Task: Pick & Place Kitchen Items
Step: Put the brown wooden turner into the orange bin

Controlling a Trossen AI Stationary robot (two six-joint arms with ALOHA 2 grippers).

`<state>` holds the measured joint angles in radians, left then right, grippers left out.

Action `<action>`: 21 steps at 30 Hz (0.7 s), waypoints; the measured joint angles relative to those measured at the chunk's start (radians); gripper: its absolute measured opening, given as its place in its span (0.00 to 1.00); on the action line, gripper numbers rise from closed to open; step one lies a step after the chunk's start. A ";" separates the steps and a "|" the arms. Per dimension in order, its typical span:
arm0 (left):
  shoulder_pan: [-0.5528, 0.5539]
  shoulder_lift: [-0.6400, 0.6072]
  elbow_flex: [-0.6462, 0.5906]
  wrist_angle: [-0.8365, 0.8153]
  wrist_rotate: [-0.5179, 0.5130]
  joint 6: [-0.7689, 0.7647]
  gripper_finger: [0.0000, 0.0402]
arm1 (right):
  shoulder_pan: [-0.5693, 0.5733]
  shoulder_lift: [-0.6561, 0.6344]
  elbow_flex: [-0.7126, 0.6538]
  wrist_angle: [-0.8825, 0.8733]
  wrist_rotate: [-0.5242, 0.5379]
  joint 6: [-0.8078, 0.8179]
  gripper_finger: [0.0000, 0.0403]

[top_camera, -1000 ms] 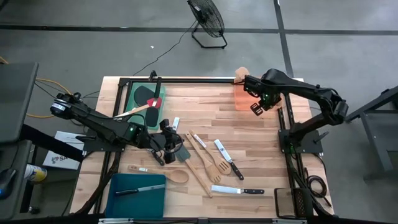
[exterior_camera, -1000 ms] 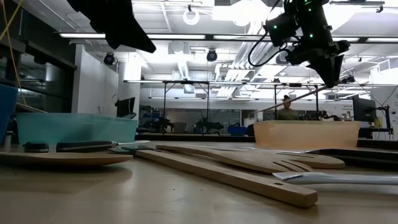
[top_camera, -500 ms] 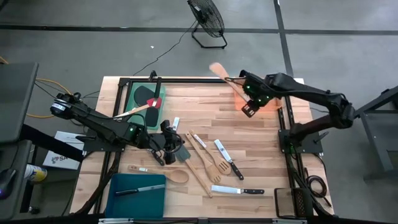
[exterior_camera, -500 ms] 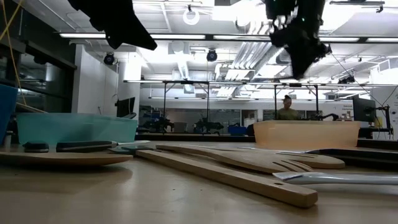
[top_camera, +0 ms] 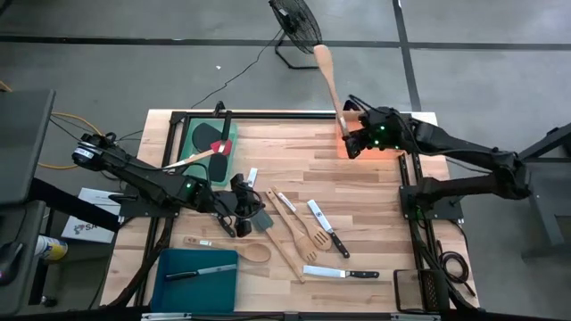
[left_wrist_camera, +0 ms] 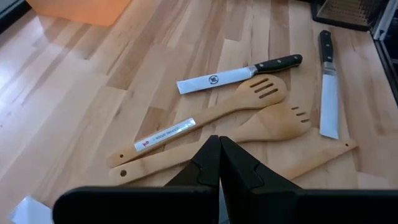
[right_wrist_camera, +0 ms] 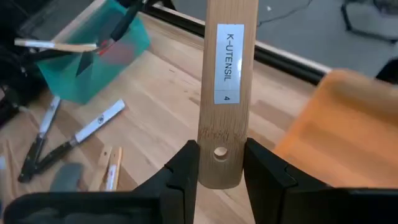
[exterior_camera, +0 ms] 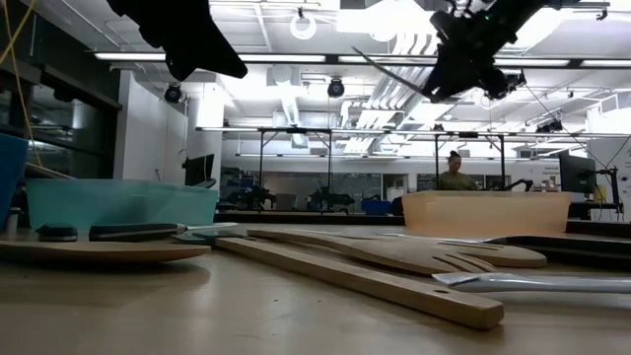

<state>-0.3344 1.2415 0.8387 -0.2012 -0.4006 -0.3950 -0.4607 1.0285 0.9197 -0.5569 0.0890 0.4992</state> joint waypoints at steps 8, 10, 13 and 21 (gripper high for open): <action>0.000 0.000 0.000 0.012 0.019 0.003 0.00 | -0.096 -0.027 -0.052 -0.091 0.143 0.057 0.23; 0.000 0.000 0.000 0.027 0.018 0.010 0.00 | -0.096 -0.030 -0.075 -0.071 0.203 0.085 0.23; 0.000 0.000 0.001 0.027 0.018 0.014 0.00 | -0.096 -0.028 -0.149 -0.024 0.266 0.160 0.23; 0.000 0.000 0.001 0.026 0.030 0.005 0.00 | -0.099 -0.028 -0.329 0.091 0.308 0.300 0.23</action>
<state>-0.3344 1.2415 0.8394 -0.1747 -0.3703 -0.3901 -0.5594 1.0000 0.5911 -0.4662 0.3970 0.7995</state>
